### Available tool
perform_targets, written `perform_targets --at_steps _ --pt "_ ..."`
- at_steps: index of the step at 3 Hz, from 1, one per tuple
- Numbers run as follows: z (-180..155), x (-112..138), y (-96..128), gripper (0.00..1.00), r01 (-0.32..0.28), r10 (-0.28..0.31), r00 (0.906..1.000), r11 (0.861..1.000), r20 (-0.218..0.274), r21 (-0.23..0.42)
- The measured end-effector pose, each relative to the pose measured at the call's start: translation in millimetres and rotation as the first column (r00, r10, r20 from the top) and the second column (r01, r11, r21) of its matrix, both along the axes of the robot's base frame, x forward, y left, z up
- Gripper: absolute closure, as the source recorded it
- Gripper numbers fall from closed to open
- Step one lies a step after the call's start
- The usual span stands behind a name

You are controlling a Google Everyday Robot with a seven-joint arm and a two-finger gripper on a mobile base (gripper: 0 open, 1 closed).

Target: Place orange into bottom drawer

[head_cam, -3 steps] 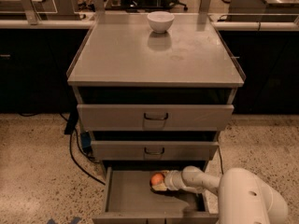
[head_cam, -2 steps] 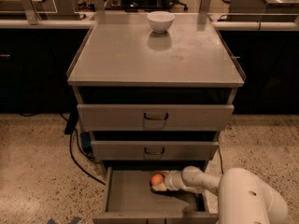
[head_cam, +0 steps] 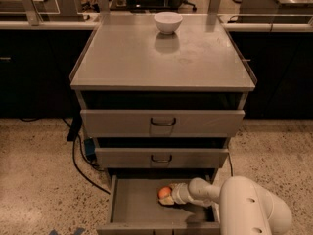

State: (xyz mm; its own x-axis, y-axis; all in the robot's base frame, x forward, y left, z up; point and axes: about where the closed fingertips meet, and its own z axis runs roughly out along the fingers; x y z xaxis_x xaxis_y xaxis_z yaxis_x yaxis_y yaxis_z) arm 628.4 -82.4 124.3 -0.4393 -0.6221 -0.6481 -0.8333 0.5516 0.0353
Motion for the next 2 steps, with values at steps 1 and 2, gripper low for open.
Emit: perform_targets --at_steps 1,2 --pt "-1.6 -0.9 -0.7 0.73 0.002 -0.002 1.0 1.0 -0.004 -0.001" --pt "-1.7 -0.9 -0.7 0.5 0.002 -0.002 1.0 1.0 -0.004 -0.001"
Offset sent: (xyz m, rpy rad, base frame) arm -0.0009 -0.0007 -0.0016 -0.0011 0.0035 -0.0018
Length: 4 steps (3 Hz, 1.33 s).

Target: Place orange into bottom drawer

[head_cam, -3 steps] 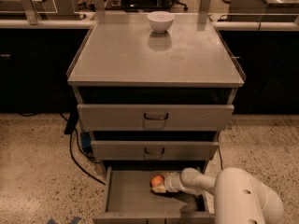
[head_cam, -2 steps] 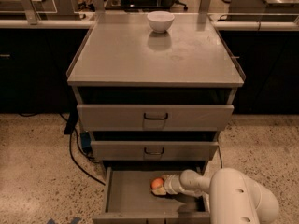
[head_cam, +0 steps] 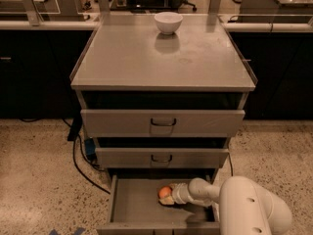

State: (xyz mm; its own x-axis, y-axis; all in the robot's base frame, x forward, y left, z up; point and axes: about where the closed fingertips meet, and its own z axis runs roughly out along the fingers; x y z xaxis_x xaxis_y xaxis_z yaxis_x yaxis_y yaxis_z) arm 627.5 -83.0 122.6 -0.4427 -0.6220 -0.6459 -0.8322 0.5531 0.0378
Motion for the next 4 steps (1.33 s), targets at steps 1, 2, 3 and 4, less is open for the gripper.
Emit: perform_targets --at_steps 1,2,3,4 --pt "0.0 0.0 0.0 0.27 0.0 0.0 1.0 1.0 0.0 0.0" --pt "0.0 0.0 0.1 0.04 0.0 0.0 1.0 1.0 0.0 0.0" --pt "-0.1 -0.1 0.2 0.0 0.0 0.0 1.0 1.0 0.0 0.0" --pt "-0.1 -0.1 0.2 0.0 0.0 0.0 1.0 1.0 0.0 0.0"
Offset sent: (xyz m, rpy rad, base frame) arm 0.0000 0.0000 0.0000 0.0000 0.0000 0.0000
